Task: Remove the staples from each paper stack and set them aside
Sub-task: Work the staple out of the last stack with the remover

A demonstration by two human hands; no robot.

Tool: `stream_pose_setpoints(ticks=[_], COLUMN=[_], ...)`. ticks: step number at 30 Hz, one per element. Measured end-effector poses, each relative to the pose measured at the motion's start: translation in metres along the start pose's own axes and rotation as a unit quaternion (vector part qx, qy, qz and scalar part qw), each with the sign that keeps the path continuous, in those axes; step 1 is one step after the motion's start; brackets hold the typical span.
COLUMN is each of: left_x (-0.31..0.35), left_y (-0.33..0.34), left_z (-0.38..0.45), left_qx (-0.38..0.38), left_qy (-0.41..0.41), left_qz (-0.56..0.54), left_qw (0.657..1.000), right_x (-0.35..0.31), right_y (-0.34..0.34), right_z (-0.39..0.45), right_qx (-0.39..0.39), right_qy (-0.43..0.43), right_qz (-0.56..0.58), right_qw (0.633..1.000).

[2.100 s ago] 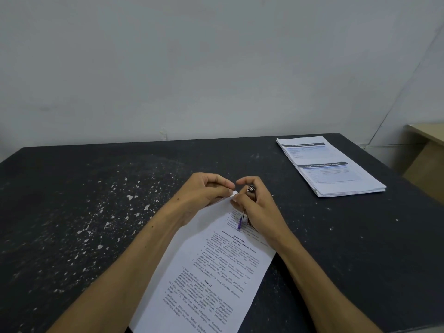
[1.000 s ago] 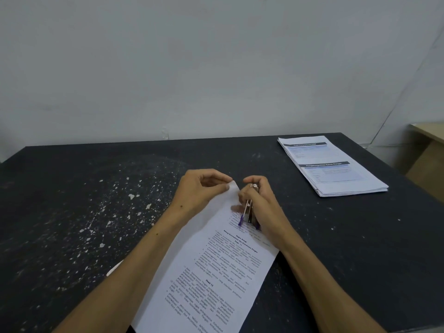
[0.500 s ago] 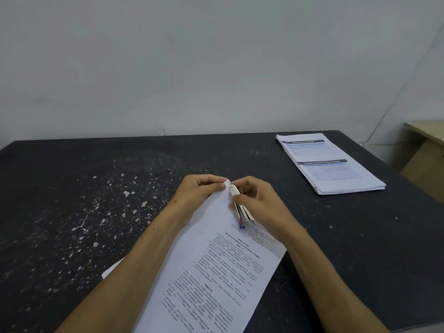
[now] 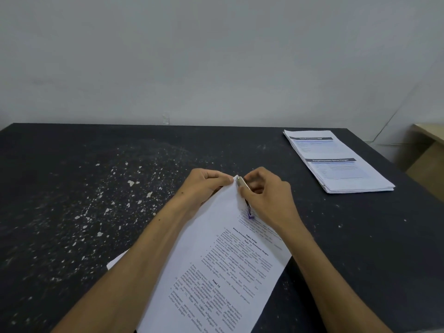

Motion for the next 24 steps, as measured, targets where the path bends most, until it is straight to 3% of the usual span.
stream_pose_setpoints(ticks=[16,24], left_x=[-0.006,-0.005], left_y=[0.001,0.000], left_z=[0.004,0.005], left_qx=[0.028,0.054], left_qy=[0.012,0.016], left_qz=[0.029,0.002], left_qw=[0.999,0.998], right_x=[-0.012,-0.009], right_y=[0.016,0.023], right_z=[-0.004,-0.012], right_qx=[-0.005,0.049], right_qy=[-0.090,-0.087], right_qz=[-0.154,-0.095], right_qw=[0.984,0.990])
Point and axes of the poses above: each hand's wrist, its own z-axis towards the middle knuckle, its own y-axis out of the palm, x = y × z, the point moved 5 cm from there along z, towards the middle knuckle, and after that the axes turned 6 degrees about x, right-handed, at the moved point
